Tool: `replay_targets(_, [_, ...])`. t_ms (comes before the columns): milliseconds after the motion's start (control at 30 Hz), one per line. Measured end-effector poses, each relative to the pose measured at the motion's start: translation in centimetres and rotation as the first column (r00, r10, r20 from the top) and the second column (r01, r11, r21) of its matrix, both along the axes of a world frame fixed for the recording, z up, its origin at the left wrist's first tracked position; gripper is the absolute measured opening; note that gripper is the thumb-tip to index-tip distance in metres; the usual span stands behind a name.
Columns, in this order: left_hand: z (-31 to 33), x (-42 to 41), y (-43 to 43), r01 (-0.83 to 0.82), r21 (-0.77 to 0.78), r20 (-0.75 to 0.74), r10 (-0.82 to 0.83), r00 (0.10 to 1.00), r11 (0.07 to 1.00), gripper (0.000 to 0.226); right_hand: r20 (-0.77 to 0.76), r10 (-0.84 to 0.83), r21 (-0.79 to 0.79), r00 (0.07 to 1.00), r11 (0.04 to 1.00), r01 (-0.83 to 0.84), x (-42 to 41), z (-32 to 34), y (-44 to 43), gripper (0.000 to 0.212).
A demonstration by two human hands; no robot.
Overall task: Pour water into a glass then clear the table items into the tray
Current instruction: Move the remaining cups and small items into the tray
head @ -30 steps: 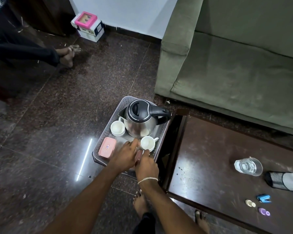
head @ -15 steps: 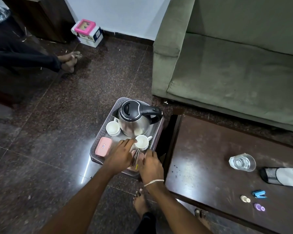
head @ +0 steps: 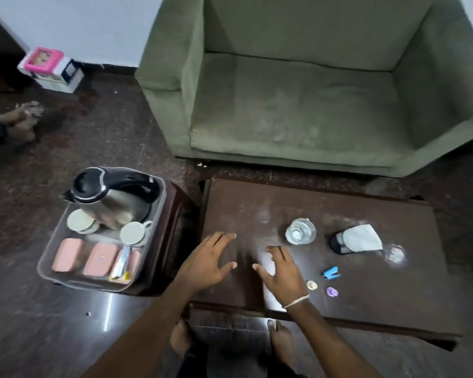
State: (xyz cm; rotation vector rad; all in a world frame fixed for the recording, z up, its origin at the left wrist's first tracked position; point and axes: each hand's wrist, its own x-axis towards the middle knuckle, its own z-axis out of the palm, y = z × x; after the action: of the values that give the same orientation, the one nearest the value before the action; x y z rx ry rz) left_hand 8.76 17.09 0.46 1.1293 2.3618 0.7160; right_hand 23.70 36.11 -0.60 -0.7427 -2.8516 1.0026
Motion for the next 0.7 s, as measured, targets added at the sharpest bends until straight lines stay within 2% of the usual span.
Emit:
replay_targets(267, [-5.3, 10.5, 13.9, 0.124, -0.048, 0.146, -0.116, 0.982, 0.991, 0.062, 0.185, -0.145, -0.014, 0.972, 0.989, 0.151, 11.5, -4.3, 12.6, 0.034])
replay_targets(467, [-10.2, 16.6, 19.7, 0.154, -0.183, 0.251, -0.105, 0.962, 0.971, 0.054, 0.343, -0.157, -0.074, 0.926, 0.978, 0.194, 17.6, -9.1, 16.3, 0.045])
replay_targets(567, [-12.3, 18.4, 20.8, 0.127, -0.202, 0.295, -0.063, 0.953, 0.971, 0.048, 0.349, -0.151, -0.133, 0.925, 0.969, 0.209, 19.0, -11.2, 16.7, 0.049])
replay_targets(700, [-14.6, 19.6, 21.6, 0.095, -0.196, 0.264, -0.040, 0.964, 0.976, 0.032, 0.307, -0.165, -0.185, 0.937, 0.956, 0.229, 19.1, -13.6, 16.7, 0.045])
